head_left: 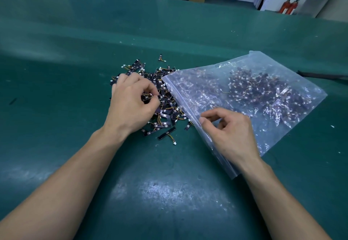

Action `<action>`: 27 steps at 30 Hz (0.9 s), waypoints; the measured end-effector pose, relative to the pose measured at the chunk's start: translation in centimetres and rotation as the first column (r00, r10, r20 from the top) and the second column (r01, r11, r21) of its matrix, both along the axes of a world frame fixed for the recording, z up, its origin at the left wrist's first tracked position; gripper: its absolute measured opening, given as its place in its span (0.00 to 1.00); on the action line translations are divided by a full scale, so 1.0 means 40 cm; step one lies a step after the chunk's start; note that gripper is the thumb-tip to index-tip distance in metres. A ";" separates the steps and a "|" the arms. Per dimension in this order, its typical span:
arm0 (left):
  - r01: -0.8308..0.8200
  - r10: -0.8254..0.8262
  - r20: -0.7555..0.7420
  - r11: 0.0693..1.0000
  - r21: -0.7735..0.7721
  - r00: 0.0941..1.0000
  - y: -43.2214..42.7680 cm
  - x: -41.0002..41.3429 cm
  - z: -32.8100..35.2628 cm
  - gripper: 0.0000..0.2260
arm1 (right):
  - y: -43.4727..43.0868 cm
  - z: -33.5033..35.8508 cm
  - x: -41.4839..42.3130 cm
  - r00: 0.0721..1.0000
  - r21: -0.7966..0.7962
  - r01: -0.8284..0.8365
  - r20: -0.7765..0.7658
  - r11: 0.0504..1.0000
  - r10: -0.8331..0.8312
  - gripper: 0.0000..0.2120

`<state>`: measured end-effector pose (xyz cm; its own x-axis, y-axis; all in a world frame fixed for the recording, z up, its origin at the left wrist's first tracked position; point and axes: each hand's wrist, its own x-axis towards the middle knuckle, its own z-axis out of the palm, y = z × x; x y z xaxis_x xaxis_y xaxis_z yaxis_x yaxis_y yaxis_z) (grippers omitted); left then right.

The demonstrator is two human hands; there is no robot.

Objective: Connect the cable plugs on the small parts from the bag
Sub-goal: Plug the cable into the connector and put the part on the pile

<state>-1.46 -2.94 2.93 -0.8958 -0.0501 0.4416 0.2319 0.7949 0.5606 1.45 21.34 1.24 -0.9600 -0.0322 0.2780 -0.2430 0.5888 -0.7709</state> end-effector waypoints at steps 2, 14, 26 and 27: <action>0.022 -0.021 -0.021 0.999 0.033 1.000 0.001 0.001 -0.002 0.04 | -0.001 0.001 0.001 1.000 -0.001 0.004 0.005 1.000 -0.004 0.04; 0.308 -0.340 -0.314 0.940 -0.148 0.886 0.051 0.024 -0.007 0.05 | -0.020 0.023 0.010 0.985 -0.281 -0.135 0.065 0.950 0.159 0.07; 0.446 -0.470 -0.323 0.883 -0.150 0.822 0.080 0.041 -0.021 0.09 | -0.031 0.034 0.010 0.962 -0.438 -0.195 0.091 0.878 0.259 0.07; 0.430 -0.447 -0.342 0.894 -0.126 0.827 0.080 0.042 -0.020 0.12 | -0.031 0.035 0.009 0.966 -0.438 -0.181 0.091 0.881 0.244 0.08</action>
